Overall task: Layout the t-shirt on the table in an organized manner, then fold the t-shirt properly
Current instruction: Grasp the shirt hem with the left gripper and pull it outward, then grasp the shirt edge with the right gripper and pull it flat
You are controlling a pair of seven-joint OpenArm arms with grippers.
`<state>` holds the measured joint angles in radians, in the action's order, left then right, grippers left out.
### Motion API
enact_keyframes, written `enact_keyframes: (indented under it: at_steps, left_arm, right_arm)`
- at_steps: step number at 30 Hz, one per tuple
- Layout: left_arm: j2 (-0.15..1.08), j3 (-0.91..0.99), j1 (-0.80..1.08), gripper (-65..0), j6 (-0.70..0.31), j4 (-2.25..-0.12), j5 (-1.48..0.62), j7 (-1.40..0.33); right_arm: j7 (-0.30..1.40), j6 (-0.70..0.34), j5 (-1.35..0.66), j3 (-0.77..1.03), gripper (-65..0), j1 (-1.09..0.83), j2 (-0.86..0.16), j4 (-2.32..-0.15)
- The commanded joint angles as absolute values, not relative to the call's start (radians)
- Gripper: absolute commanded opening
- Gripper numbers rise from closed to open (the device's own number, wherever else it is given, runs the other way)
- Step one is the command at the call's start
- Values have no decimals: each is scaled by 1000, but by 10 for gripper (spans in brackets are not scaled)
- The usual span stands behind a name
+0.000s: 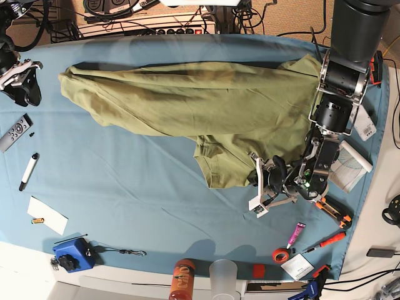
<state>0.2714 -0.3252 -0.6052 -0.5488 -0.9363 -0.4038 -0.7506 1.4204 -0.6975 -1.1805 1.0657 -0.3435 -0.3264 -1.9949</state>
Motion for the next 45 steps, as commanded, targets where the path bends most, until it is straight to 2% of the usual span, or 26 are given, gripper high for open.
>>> enact_keyframes:
  at_steps: [1,7,15,19,25,26,28,30,36,40,42,45]
  left_arm:
    - [278,-316,-654,-650,-514,-962,-400,-738]
    - [278,-316,-772,-650,-417,-968,-305,-656]
    - [300,-316,-867,-650,-143,-968,-94,-566]
    - [334,-316,-861,-650,-65,-964,-48,-534]
    - [354,-316,-842,-650,-79,-964,-48,-603]
    - [351,-316,-842,-616,-78,-964,-50,-632]
    - [348,-316,-842,-499,-73,-966,-81,-688]
    - [347,-316,-842,-434,-36,-970,-119,-748]
    - [351,-314,-842,-431,-32,-1034,-136,-953]
    - [352,-254,-842,-431,-20,-1138,-147,-1069]
    - [353,-187,-842,-431,-39,-1200,-187,-1127]
    - [356,-56,-839,-431,-125,-1280,-302,-1208]
  right_arm:
    - [1396,-698,-1204,1073,-415,-343,-346,-2009]
    - [1396,-698,-1204,1073,-415,-343,-346,-2009]
    - [1396,-698,-1204,1073,-415,-343,-346,-2009]
    - [1396,-698,-1205,1073,-415,-343,-346,-2009]
    - [1396,-698,-1206,1073,-415,-327,-346,-2009]
    - [1396,-698,-1208,1073,-415,-324,-346,-2009]
    - [1396,-698,-1208,1073,-415,-313,-346,-2009]
    - [1396,-698,-1208,1073,-415,-299,-346,-2009]
    - [1396,-698,-1196,1066,-416,-213,-347,-2009]
    - [1396,-698,-1097,971,-416,-156,-347,-2001]
    - [1396,-698,-1038,889,-416,-143,-347,-1995]
    - [1311,-698,-895,765,-416,-119,-346,-1994]
